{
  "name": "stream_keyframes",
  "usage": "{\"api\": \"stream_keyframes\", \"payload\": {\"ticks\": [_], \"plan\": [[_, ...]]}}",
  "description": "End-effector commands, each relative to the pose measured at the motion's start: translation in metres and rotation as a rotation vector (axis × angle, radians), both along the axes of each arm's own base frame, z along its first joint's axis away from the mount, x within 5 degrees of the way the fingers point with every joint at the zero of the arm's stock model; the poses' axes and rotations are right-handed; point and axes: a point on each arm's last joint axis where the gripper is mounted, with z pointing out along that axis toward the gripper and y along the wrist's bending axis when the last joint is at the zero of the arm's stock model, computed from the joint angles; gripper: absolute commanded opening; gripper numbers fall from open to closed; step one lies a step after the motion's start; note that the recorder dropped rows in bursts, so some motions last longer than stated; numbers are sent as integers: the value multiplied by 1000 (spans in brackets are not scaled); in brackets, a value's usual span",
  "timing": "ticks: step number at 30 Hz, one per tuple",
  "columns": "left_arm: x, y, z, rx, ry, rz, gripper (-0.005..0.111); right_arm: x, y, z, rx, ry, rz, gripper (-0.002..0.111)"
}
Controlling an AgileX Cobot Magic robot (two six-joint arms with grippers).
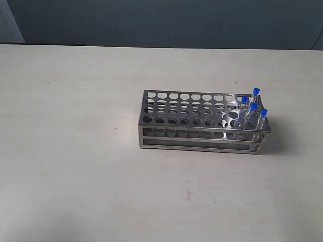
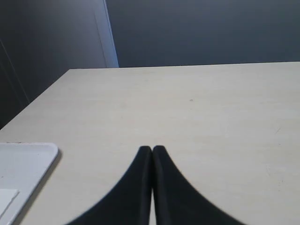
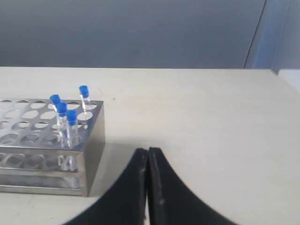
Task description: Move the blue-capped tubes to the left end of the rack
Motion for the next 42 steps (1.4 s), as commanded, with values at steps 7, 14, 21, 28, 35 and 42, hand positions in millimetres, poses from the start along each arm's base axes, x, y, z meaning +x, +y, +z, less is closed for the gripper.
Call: {"api": "stream_keyframes", "payload": {"ticks": [7,14,21,28,35,42], "plan": [[0,0,1,2,-12,-6,0,-37,-34,86,801,-1206,-136,0],[0,0,1,2,-12,-6,0,-24,-46,62,1192,-1012,-298,0],[0,0,1,2,-12,-6,0,-23,-41,66,1216,-1011,-217,0],[0,0,1,2,-12,-6,0,-9,-19,174,347,-949,-136,0],[0,0,1,2,-12,-6,0,84,-3,286,-103,-567,-16,0],[0,0,1,2,-12,-6,0,146,-2,196,-16,-303,-14,0]]}}
